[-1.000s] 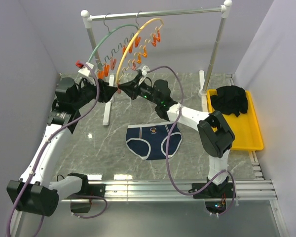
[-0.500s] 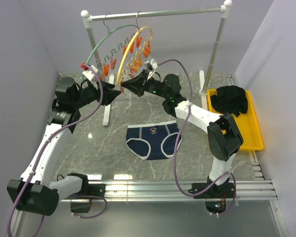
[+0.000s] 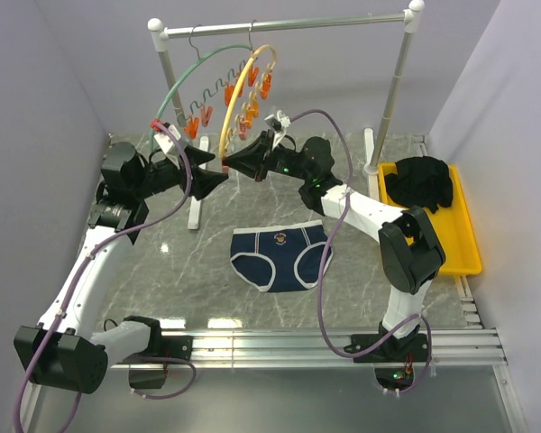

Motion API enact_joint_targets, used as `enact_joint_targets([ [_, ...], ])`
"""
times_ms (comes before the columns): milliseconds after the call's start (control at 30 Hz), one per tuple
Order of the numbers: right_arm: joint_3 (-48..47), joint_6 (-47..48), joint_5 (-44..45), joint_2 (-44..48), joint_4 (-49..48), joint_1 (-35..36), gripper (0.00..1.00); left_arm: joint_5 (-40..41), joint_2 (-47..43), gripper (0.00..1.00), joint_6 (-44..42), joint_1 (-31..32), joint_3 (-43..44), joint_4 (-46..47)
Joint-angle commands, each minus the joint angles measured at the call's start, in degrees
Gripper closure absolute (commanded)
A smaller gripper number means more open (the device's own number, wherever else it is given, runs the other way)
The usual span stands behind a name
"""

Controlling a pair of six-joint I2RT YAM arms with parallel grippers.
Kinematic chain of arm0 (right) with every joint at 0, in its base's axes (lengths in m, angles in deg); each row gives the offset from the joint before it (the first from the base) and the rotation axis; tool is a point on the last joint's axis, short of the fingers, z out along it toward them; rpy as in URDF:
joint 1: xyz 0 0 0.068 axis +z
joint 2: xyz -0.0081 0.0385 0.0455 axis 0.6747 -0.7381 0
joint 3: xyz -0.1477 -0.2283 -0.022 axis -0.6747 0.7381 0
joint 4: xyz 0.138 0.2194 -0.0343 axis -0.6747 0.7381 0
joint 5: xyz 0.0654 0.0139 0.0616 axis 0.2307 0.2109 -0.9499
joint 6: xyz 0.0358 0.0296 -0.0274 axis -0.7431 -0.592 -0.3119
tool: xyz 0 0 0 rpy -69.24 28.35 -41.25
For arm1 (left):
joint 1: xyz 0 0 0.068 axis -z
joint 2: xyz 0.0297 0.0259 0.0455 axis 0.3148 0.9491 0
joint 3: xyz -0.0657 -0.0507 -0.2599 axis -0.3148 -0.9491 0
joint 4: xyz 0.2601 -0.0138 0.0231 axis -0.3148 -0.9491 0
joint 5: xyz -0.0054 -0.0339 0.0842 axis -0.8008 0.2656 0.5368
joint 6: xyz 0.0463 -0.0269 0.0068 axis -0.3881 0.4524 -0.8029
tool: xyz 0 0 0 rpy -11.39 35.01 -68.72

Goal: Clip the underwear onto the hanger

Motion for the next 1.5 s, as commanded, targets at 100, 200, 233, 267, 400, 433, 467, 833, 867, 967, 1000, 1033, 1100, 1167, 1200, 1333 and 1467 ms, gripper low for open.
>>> enact_joint_targets([
  [100,0.6,-1.9,-2.1,3.0,-5.8,-0.7,1.00,-4.6,0.1,0.29,-8.1,-0.2,-2.3,3.6],
  [200,0.9,-1.3,-2.4,3.4,-5.8,-0.7,1.00,-5.4,1.1,0.29,-9.8,-0.2,-2.7,5.5],
  [233,1.0,-1.2,-2.6,3.7,-6.0,-0.7,1.00,-5.8,1.3,0.28,-9.8,-0.2,-2.7,6.4],
  [267,1.1,-1.2,-2.8,3.7,-6.1,-0.6,1.00,-6.3,1.6,0.28,-9.7,-0.2,-2.6,7.6],
  [400,1.9,-1.1,-3.6,4.2,-6.8,-0.6,1.00,-8.5,3.0,0.28,-8.8,-0.2,-2.1,9.8],
  [433,2.3,-1.1,-3.6,4.2,-6.9,-0.7,1.00,-8.7,3.2,0.29,-8.8,-0.2,-1.8,10.0],
  [467,2.4,-1.2,-3.8,4.4,-7.2,-0.7,1.00,-8.7,3.7,0.29,-8.7,-0.2,-1.8,10.2],
  [833,3.0,-1.4,-4.1,4.4,-8.3,-0.9,1.00,-10.1,6.3,0.42,-7.3,-0.2,0.0,10.9],
  [867,2.9,-1.6,-4.2,4.3,-8.4,-0.9,1.00,-10.3,6.5,0.44,-7.0,-0.2,0.1,11.5],
  [967,2.9,-1.1,-4.1,4.2,-8.2,-0.9,1.00,-11.0,6.6,0.45,-5.5,-0.1,0.2,12.3],
  [1000,2.9,-1.1,-4.2,4.0,-8.0,-0.9,1.00,-11.1,6.6,0.45,-5.3,-0.1,0.3,12.6],
  [1033,2.9,-1.1,-4.2,4.0,-8.1,-0.9,1.00,-10.9,6.5,0.44,-4.4,-0.1,0.1,13.0],
  [1100,3.1,-1.0,-4.3,4.0,-8.1,-0.9,1.00,-10.8,6.3,0.41,-3.6,-0.1,-0.1,14.3],
  [1167,3.1,-1.1,-4.2,4.0,-8.2,-0.9,1.00,-10.7,6.2,0.41,-3.0,-0.1,-0.1,14.9],
  [1200,3.2,-1.1,-4.2,4.1,-8.4,-1.0,1.00,-11.1,6.4,0.41,-3.6,-0.1,0.4,14.1],
  [1333,3.7,-1.6,-4.1,4.3,-8.8,-1.0,1.00,-11.5,6.7,0.48,-4.1,-0.1,0.7,13.1],
  [1467,3.8,-1.9,-4.3,4.4,-9.1,-1.0,1.00,-12.2,7.4,0.61,-4.7,-0.1,1.2,11.9],
])
